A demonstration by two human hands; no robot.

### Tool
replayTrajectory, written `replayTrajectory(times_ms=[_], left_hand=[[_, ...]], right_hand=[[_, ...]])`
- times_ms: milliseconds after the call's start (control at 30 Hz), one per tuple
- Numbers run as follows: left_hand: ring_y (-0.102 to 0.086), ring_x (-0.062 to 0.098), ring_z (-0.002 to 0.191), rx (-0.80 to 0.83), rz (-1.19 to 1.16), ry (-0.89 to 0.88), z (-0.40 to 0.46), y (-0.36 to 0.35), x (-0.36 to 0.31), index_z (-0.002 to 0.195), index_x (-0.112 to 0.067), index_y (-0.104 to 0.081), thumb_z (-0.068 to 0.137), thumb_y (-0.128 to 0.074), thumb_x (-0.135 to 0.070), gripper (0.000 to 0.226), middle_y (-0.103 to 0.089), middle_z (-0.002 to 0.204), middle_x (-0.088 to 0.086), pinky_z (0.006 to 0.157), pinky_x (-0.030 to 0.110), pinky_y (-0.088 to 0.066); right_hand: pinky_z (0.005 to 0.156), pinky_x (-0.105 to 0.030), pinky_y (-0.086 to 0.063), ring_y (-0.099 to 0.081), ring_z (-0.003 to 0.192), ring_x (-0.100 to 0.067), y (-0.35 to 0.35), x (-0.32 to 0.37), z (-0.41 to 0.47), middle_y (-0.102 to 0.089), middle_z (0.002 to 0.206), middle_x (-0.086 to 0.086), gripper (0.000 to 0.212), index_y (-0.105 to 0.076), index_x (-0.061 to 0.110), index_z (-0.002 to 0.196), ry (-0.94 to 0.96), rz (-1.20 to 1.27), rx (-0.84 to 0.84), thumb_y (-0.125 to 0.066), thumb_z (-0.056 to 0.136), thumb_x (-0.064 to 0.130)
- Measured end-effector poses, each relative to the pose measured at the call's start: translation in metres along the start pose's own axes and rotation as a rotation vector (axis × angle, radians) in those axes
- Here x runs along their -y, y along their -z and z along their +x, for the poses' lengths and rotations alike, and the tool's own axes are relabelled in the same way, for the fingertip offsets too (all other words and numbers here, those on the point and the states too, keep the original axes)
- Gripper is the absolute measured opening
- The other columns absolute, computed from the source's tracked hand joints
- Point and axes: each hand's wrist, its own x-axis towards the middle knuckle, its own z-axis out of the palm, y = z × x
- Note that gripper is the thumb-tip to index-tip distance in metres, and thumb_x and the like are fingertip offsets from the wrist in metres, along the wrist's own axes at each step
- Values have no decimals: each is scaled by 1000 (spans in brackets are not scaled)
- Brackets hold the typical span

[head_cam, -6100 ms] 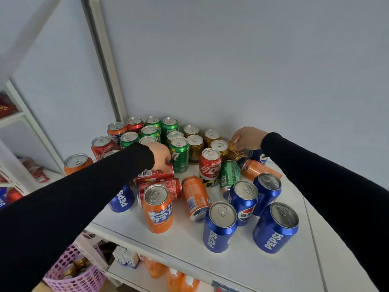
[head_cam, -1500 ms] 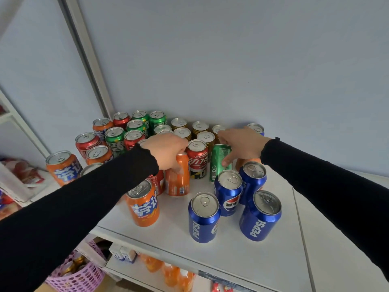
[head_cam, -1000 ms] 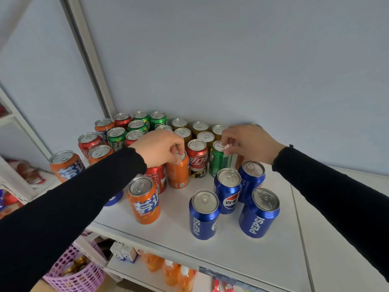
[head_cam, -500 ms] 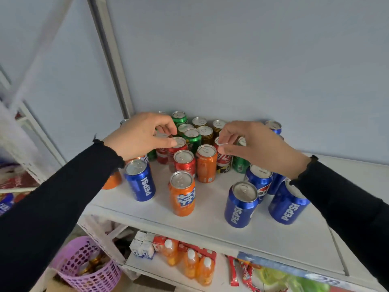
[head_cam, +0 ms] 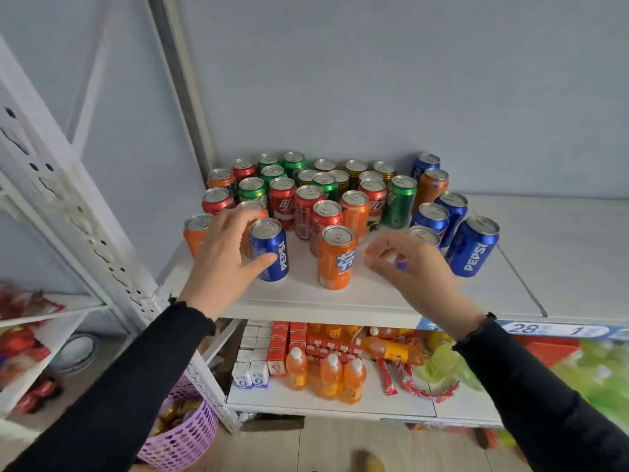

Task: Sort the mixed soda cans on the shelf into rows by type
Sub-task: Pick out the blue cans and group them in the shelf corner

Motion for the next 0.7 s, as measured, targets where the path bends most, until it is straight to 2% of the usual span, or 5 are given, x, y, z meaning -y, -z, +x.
replayTrajectory(times_ms=[133,267,400,500,700], left_hand=[[-47,19,127,-38,-144,105,-18,-30,26,146,-23,-35,76,-87,-19,87,-41,143,-1,107,39,-44],[-45,22,133,-2,-306,237,-17,-57,41,150,-21,-27,74,-88,-23,98,-38,149,2,112,44,-41],[-45,19,128,-27,-364,311,-8,-72,39,146,-12,-35,78,-85,-16,85,-39,135,0,102,30,-38],[-43,11,120,-54,-366,321,-7,-75,33,142,-10,-37,79,-84,-11,79,-41,136,7,97,25,-36],[-60,8,114,-13,-507,322,-17,-74,38,129,-22,-34,81,-78,-4,68,-53,134,4,101,33,-53]], right_hand=[[70,-10,-45,-62,83,-2,-17,-21,-31,-69,90,10,3,-68,19,95,-193,51,-115,-69,93,20],[67,-14,-44,-61,84,-5,-28,-46,-49,-65,92,5,10,-62,18,98,-349,47,-253,-69,93,22],[71,-34,-51,-57,88,-21,-34,-68,-50,-57,103,-6,33,-49,12,104,-484,41,-423,-75,87,23],[84,-36,-54,-57,101,-21,-39,-78,-44,-51,122,-7,52,-44,11,121,-528,89,-446,-79,83,21],[98,-51,-52,-57,119,-26,-43,-92,-31,-55,135,-7,68,-38,17,137,-539,160,-413,-78,83,17]])
